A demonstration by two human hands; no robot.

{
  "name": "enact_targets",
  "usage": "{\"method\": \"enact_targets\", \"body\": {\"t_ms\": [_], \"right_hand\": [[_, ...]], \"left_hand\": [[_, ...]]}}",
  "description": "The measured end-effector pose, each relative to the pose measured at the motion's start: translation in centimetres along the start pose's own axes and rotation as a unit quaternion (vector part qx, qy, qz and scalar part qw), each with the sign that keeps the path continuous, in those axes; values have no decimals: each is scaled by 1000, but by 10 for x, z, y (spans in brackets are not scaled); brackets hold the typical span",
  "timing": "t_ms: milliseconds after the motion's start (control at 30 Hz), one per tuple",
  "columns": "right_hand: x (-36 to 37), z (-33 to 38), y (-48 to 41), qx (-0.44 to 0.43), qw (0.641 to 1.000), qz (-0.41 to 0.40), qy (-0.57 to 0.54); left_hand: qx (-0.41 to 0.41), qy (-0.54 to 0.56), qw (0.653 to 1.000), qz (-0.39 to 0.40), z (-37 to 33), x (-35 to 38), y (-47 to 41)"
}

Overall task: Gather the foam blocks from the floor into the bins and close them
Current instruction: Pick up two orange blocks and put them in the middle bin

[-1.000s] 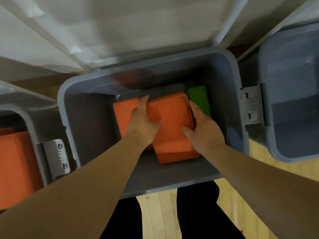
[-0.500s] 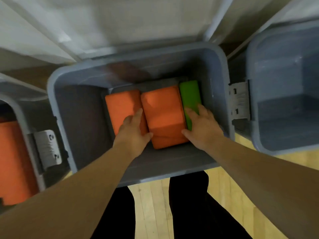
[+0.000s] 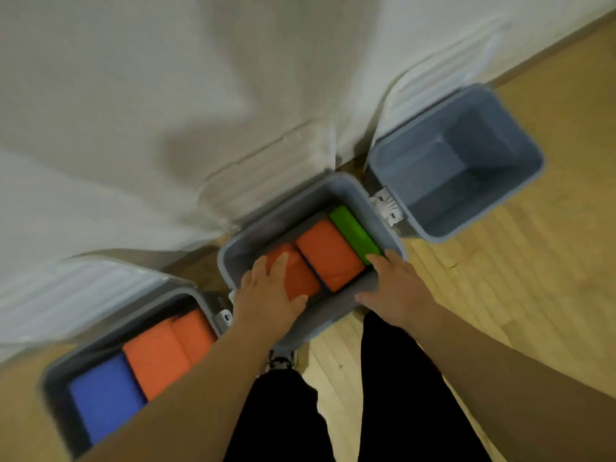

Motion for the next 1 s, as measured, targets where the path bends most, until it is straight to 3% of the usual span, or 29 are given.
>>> {"method": "enact_targets", "body": {"t_ms": [300,533,733,867,1000], "right_hand": [[-13,-6,236,173,967,-90,-164],[9,-61,370,285,918,-157,-225],[70,-123,492,392,851,-191,-292],[131,-160,572,450,808,-210,-317],[196,-202,647,492,789,-193,-312]], "left_hand": [[197,-179,964,-23,-14,-93,144],[339,-230,911,-45,-106,-108,210],[451,-290,844,-9,-197,-45,293],[515,-356,780,7,-235,20,364],[559,-406,723,5,-266,94,434]]}}
Point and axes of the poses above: each hand's wrist, its own y-axis away from the middle knuckle, its own x-axis out of the palm, z = x × y, the point moved 6 cm from there along -y, towards the middle knuckle, and after that the axes turned 6 degrees about -z, right-handed, at the moved point
